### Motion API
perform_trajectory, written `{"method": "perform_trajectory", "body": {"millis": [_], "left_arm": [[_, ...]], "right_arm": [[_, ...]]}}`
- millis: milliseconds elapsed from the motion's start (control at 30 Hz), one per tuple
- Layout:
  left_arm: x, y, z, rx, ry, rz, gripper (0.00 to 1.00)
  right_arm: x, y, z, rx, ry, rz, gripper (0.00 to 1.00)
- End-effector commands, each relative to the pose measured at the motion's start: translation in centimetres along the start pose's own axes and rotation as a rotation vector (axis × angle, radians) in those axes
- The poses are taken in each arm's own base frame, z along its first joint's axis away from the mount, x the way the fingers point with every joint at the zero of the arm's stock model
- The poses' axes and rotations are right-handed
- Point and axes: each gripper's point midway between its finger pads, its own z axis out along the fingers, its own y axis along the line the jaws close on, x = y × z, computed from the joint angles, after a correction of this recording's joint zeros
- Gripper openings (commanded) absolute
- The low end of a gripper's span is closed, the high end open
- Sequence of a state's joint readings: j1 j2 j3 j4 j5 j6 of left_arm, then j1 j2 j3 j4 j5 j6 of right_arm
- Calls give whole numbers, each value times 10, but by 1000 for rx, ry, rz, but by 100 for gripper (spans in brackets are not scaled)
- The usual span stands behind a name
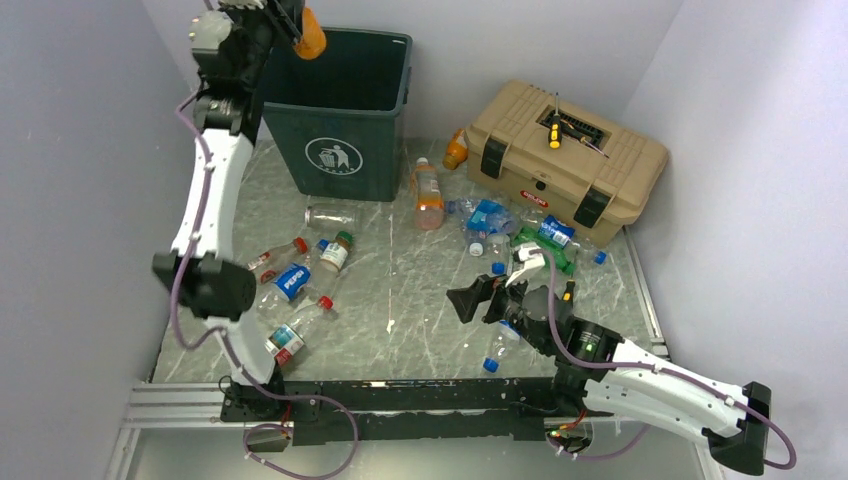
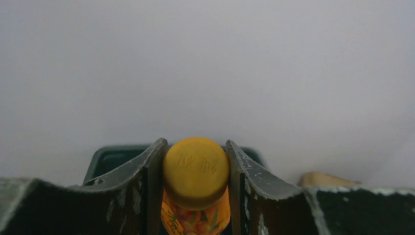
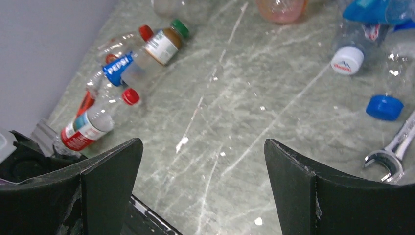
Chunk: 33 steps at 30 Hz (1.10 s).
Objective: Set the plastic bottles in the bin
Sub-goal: Place the plastic bottle in the trash bin, then pick up the plastic bottle at the center of the board.
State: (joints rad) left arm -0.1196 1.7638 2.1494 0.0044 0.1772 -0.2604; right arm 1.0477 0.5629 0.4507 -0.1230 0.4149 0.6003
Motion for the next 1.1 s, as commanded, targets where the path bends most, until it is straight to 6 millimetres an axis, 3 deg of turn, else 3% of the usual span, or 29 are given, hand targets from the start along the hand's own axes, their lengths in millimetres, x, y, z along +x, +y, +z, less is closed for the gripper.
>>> {"method": "perform_trajectory", "body": {"millis": [0, 100, 267, 367, 467, 633, 733, 800, 867, 967, 1067], "left_arm": [[54, 37, 39, -53, 40, -25, 0], [93, 51, 46, -76, 94, -23, 0], [134, 46, 38, -28, 174, -50, 3], [138, 42, 31, -6, 207, -36, 61], [118, 36, 22, -2, 173, -9, 98], [69, 15, -10, 2, 100, 8, 99], [42, -4, -43, -3, 62, 18, 99], [36, -21, -70, -9, 87, 25, 100], [39, -35, -96, -28, 131, 38, 99], [72, -60, -142, -25, 279, 58, 100], [126, -66, -190, -61, 460, 65, 100]], "right_arm": [[11, -13, -3, 57, 34, 24, 100], [11, -15, -4, 67, 39, 23, 100], [14, -17, -4, 63, 30, 27, 100], [14, -16, -3, 60, 28, 21, 100], [13, -16, -1, 73, 35, 19, 100], [15, -16, 5, 92, 50, 8, 100], [8, -18, 7, 121, 33, -4, 100], [1, -20, 7, 147, 23, -26, 100], [-5, -25, 8, 204, 29, -50, 100], [-10, -40, 9, 339, 61, -86, 100], [-16, -48, 10, 423, 67, -89, 100]]}}
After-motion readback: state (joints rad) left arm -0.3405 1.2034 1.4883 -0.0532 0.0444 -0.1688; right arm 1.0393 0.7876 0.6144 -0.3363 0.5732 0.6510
